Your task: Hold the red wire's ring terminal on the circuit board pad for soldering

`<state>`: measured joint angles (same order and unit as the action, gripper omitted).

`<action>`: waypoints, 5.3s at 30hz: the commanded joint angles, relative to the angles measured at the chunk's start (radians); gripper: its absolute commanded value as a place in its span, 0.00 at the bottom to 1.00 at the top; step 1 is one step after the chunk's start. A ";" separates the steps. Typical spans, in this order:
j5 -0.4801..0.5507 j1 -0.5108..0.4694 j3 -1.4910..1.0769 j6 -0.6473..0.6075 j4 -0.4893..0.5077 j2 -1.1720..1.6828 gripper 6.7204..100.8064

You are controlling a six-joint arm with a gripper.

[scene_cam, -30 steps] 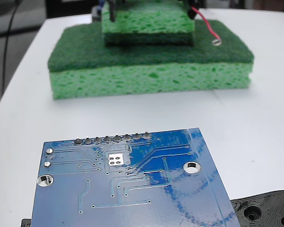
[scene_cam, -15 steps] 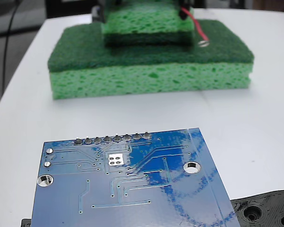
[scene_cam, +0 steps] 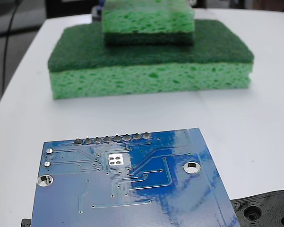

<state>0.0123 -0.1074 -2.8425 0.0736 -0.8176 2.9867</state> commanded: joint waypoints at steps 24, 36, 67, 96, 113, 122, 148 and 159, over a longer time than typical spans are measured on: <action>-0.021 -0.097 0.568 -0.031 0.160 -0.822 0.99; 0.029 -0.129 0.623 -0.046 0.179 -0.905 0.99; 0.198 -0.216 0.594 -0.169 0.287 -1.023 0.99; 0.189 -0.233 0.571 -0.224 0.313 -1.025 0.99; 0.198 -0.238 0.584 -0.229 0.319 -1.066 0.99; 0.199 -0.238 0.588 -0.229 0.319 -1.071 0.99; 0.186 -0.229 0.572 -0.242 0.327 -1.065 0.99; 0.184 -0.225 0.565 -0.247 0.336 -1.066 0.99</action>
<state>0.1979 -0.3329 -2.2826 -0.1733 -0.4847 1.9144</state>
